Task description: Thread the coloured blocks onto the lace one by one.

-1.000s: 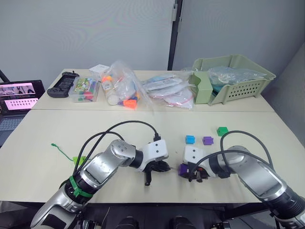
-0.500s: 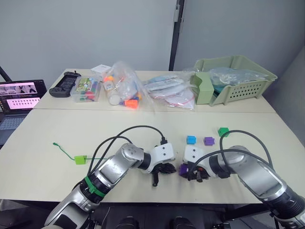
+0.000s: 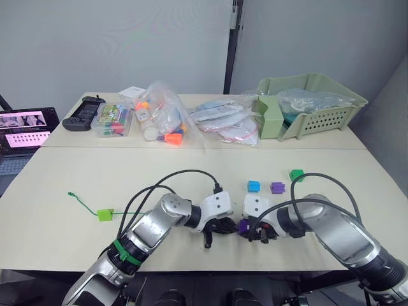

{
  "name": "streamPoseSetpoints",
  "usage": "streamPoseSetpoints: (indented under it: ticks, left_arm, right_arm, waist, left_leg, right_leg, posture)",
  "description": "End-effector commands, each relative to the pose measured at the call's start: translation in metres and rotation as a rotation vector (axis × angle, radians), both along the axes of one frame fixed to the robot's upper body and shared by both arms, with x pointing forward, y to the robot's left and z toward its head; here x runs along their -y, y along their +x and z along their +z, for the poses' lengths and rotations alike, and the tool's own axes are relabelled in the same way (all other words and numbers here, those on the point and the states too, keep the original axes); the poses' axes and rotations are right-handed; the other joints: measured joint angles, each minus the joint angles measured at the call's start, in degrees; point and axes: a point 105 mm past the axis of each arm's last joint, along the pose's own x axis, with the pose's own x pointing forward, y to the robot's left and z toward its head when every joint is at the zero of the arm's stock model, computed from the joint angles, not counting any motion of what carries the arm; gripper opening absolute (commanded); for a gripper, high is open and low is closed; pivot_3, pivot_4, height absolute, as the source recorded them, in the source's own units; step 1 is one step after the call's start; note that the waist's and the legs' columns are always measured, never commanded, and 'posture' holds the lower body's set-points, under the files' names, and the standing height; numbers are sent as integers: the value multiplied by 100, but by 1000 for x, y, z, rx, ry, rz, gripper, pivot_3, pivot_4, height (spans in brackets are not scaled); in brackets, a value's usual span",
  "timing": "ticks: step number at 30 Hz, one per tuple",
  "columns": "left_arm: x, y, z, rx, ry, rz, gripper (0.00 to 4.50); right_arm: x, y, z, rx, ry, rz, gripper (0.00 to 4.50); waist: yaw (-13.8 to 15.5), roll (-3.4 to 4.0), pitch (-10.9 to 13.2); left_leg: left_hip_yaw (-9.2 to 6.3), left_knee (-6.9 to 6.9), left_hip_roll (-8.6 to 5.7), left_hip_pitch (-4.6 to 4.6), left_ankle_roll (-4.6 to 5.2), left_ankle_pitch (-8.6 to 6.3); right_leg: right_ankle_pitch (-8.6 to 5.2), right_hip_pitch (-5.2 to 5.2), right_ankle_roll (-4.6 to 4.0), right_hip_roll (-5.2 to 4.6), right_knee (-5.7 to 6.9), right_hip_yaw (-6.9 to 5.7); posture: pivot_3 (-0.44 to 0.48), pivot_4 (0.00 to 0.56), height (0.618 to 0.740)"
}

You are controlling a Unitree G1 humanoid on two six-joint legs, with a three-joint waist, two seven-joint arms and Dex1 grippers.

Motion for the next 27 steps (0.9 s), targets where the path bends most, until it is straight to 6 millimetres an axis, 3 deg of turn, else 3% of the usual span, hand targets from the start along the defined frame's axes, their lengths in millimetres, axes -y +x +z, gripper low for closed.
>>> streamPoseSetpoints:
  ticks: [1,5,10,19,22,27]
  left_arm:
    - [-5,-4,19,37,-71,-52,2298]
    - [-27,-3,21,6,-64,-54,3561]
    - [-48,2,13,14,-26,-45,3561]
    - [-44,6,-4,42,-30,-42,3561]
    - [-43,5,-5,46,-35,-54,2771]
    - [-34,4,-5,48,-50,-60,1130]
  right_arm:
    - [-1,-1,6,23,21,1,3255]
    - [5,-2,15,48,42,-13,4500]
    - [13,-10,19,64,86,-24,4500]
    - [34,-7,4,135,243,-99,4500]
    - [32,-7,1,125,269,-90,4500]
    - [24,-7,1,116,325,-57,3021]
  waist:
    - [3,0,0]
    - [1,0,0]
    - [11,0,0]
    - [37,0,0]
    - [9,0,0]
    - [7,0,0]
  left_leg:
    - [1,0,-1,0,0,0]
    - [0,-1,-1,-1,0,0]
    - [1,-1,-1,-3,0,0]
    - [8,4,-4,-7,0,0]
    - [7,3,-1,-6,0,0]
    - [6,3,-2,-7,0,0]
  right_leg:
    - [0,1,0,-2,-1,1]
    - [0,-1,0,-1,-2,0]
    - [0,-1,1,-3,-5,0]
    - [3,1,7,-5,-7,2]
    - [3,0,7,-2,-6,2]
    - [3,1,7,-2,-6,3]
  posture:
    - [0,150,740]
    - [0,150,740]
    - [0,150,740]
    - [0,150,740]
    - [0,150,740]
    - [0,150,740]
